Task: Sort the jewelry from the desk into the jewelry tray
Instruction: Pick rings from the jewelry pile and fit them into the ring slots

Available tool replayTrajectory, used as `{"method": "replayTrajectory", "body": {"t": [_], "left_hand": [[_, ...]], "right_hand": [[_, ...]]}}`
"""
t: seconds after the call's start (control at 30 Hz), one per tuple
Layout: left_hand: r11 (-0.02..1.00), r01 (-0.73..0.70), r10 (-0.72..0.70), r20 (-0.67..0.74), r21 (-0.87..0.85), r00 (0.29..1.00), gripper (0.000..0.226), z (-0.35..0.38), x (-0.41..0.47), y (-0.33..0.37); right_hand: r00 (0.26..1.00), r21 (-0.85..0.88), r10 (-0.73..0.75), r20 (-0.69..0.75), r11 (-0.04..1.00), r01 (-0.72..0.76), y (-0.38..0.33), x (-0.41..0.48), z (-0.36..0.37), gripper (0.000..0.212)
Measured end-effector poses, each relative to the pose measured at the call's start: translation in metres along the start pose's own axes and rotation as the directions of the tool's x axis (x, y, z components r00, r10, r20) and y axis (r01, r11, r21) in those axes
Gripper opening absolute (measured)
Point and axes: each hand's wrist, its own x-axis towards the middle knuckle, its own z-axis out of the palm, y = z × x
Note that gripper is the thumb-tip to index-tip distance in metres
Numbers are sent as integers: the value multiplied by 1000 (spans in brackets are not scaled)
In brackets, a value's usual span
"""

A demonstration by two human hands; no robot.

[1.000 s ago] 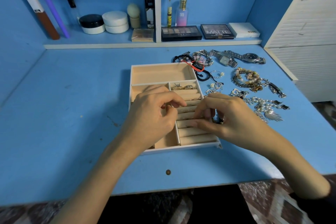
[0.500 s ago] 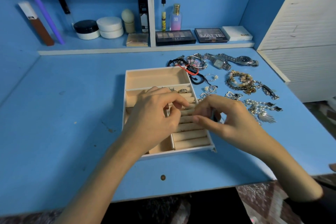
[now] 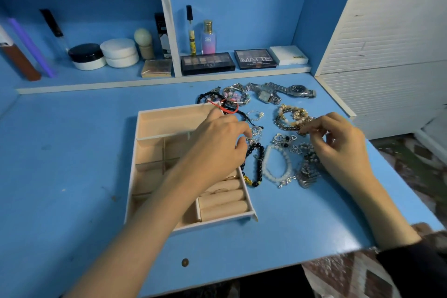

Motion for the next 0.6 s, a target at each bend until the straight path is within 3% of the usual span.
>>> {"method": "replayTrajectory", "body": {"t": [0.23,0.4,0.6], "left_hand": [[979,-53,21,163,195,986,39,16,23,0],[983,-86,47,234,162,971,48,17,28,3],[999,-33,33,29,28,999,36,17,28,-6]], "right_hand": [[999,-28,-30,-41,999,29,4,-1,2,20],[998,-16,-33,-55,999,32,2,-2,1,19],[996,1,-34,-79,999,34,0,-3,-1,21]]}}
